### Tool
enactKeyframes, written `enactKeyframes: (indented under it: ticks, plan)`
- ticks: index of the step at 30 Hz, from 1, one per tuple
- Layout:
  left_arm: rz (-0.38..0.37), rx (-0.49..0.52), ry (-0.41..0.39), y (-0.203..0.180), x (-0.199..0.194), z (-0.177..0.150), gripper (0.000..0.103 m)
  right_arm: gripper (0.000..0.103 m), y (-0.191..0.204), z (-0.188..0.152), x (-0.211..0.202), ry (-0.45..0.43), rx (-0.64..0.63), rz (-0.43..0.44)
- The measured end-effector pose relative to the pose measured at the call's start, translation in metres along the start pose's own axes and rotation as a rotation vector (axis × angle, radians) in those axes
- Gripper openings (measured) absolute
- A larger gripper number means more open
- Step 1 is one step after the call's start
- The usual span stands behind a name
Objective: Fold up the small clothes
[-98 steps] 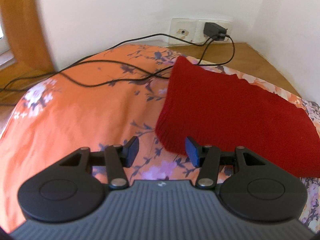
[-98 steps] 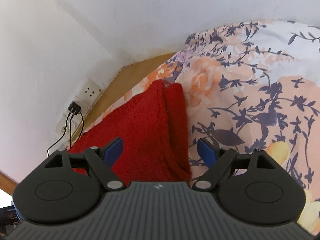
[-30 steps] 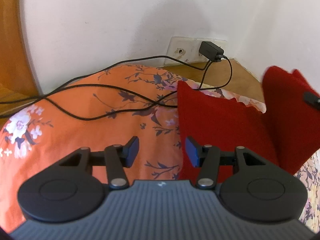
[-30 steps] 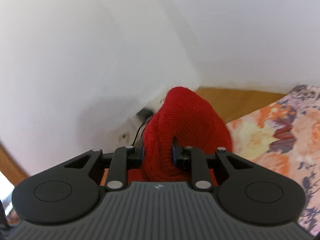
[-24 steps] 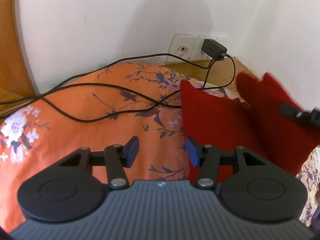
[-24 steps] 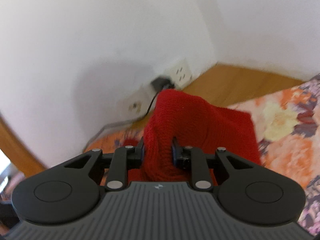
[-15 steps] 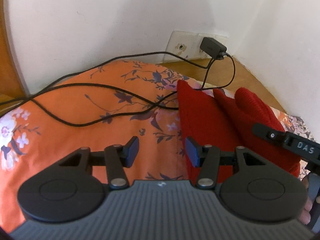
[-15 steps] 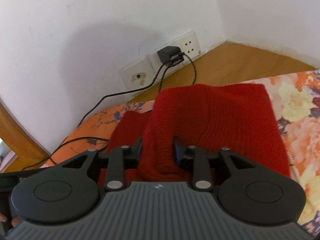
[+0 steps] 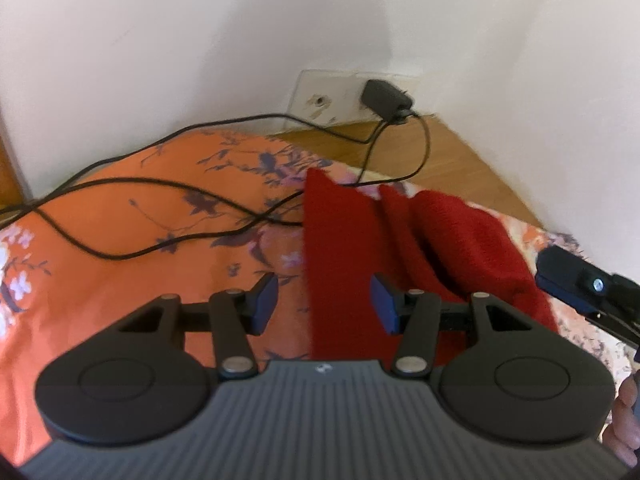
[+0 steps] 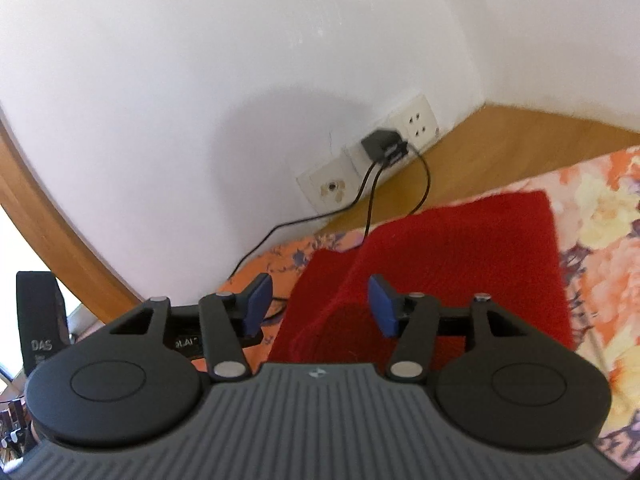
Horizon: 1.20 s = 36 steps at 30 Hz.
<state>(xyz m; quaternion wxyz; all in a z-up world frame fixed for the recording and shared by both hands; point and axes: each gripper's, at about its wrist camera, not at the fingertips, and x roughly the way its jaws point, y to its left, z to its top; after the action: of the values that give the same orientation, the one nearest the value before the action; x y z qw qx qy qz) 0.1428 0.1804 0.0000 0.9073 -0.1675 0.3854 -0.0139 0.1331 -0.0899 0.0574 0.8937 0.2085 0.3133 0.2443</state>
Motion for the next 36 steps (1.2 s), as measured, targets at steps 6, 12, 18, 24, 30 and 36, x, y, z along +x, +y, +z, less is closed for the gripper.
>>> enactKeyframes:
  ticks: [6, 12, 18, 24, 30, 36]
  plan:
    - [-0.008, 0.007, -0.032, -0.019, 0.001, 0.006, 0.053, 0.064, -0.039, 0.006, -0.036, -0.063, 0.096, -0.042]
    - [-0.036, -0.01, -0.015, -0.039, 0.016, 0.016, 0.053, 0.065, -0.089, 0.011, -0.044, -0.065, 0.16, -0.152]
    - [-0.027, 0.024, 0.044, -0.071, 0.045, 0.025, 0.053, 0.065, -0.124, 0.011, -0.039, -0.022, 0.186, -0.192]
    - [0.049, 0.073, 0.1, -0.093, 0.076, 0.022, 0.081, 0.069, -0.148, 0.007, -0.021, 0.04, 0.272, -0.116]
    - [0.075, 0.062, 0.124, -0.094, 0.091, 0.016, 0.081, 0.07, -0.162, 0.001, -0.006, 0.082, 0.3, -0.082]
    - [0.055, 0.026, 0.125, -0.086, 0.09, 0.01, 0.082, 0.075, -0.171, -0.002, 0.002, 0.106, 0.353, -0.031]
